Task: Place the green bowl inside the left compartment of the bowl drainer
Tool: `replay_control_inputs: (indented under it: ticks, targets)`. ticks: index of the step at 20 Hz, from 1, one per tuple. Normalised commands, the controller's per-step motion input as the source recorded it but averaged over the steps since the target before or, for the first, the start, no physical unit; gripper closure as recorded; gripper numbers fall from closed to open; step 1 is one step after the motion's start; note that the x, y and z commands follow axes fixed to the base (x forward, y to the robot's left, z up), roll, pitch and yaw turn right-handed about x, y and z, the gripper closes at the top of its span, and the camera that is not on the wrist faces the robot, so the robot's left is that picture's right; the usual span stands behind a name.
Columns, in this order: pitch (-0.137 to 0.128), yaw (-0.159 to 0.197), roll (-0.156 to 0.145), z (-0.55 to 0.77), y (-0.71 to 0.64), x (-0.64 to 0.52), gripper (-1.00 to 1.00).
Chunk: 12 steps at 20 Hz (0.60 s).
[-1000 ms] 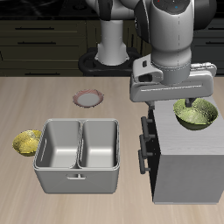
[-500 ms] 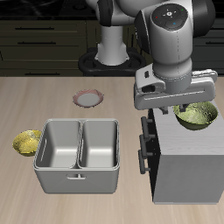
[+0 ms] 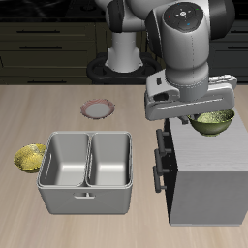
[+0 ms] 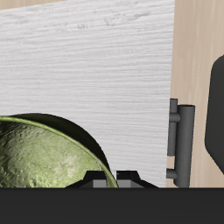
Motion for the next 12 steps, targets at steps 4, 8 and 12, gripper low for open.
replay_control_inputs:
  ticks: [4, 8, 12]
  targets:
    - [-0.016, 0.053, -0.122, 0.16, -0.54, -0.12, 1.00]
    - [-0.010, 0.025, -0.127, 0.18, -0.70, -0.12, 1.00]
    - [-0.047, 0.007, -0.102, 0.28, -0.76, -0.23, 1.00]
